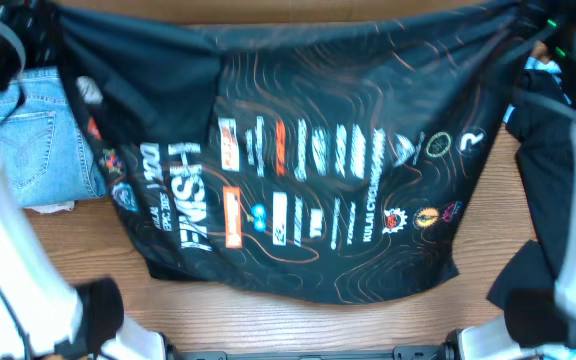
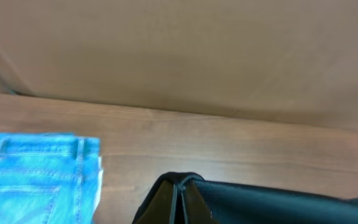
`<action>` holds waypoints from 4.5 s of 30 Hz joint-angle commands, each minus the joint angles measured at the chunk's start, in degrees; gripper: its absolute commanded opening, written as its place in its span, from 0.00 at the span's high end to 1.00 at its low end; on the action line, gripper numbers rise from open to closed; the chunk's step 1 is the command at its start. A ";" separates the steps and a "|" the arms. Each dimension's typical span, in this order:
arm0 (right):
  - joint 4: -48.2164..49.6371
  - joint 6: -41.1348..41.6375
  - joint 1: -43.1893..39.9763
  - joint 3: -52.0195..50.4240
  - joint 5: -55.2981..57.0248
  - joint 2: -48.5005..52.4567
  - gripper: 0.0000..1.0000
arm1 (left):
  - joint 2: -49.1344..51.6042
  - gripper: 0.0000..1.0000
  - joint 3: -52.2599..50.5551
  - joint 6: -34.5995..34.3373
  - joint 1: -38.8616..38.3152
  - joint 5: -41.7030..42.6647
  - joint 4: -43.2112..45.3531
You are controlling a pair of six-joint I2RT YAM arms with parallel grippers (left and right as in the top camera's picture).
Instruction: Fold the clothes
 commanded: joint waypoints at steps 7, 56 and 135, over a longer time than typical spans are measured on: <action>17.97 0.61 -0.48 0.74 -0.31 7.52 0.96 | 11.85 0.96 -0.17 -9.57 -0.33 3.32 25.77; -24.41 4.52 -3.06 -32.44 -6.10 7.21 0.96 | -1.07 0.96 -56.22 -2.27 -4.02 -8.07 -11.47; 17.51 2.47 -4.24 -51.54 -12.59 4.87 0.96 | -6.78 0.81 -87.30 -23.71 -4.13 -18.49 44.06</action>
